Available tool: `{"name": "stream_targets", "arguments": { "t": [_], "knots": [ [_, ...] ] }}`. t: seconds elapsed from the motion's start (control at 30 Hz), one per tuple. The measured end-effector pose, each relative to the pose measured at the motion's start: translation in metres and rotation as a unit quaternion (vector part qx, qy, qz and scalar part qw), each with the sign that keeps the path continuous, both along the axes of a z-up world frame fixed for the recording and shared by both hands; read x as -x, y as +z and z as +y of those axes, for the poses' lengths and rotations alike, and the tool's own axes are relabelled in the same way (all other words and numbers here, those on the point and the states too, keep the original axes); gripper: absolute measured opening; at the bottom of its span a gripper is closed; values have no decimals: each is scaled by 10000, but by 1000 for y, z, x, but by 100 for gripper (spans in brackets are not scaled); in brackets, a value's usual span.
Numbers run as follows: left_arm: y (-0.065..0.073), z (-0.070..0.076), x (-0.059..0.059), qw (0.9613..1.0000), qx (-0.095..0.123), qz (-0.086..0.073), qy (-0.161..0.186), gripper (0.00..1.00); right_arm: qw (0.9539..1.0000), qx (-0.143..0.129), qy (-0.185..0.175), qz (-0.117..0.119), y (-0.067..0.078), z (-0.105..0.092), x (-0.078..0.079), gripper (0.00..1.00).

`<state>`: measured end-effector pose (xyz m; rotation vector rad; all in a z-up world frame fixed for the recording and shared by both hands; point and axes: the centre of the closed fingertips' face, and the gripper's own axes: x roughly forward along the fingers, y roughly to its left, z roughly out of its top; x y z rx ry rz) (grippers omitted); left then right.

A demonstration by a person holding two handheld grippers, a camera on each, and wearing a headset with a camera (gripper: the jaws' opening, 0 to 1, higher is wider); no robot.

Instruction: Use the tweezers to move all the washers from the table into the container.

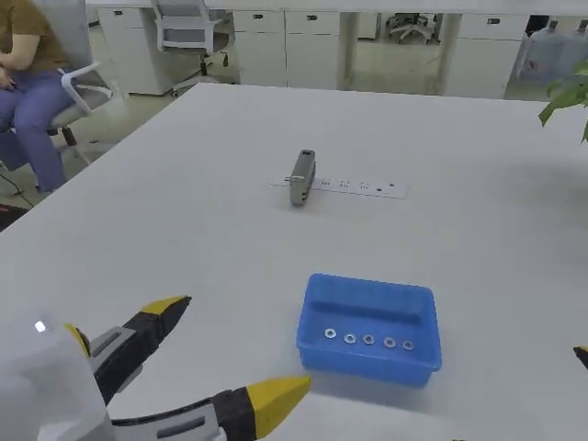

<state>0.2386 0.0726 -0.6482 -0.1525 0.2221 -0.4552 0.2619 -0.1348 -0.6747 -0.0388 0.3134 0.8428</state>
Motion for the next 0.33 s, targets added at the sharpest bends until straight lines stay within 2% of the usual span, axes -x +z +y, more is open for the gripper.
{"name": "stream_targets", "arguments": {
  "t": [0.33],
  "knots": [
    [9,-3,-4,9999,-111,-121,28,99,9996,-130,-244,-87,3,-10,-2,99]
  ]
}}
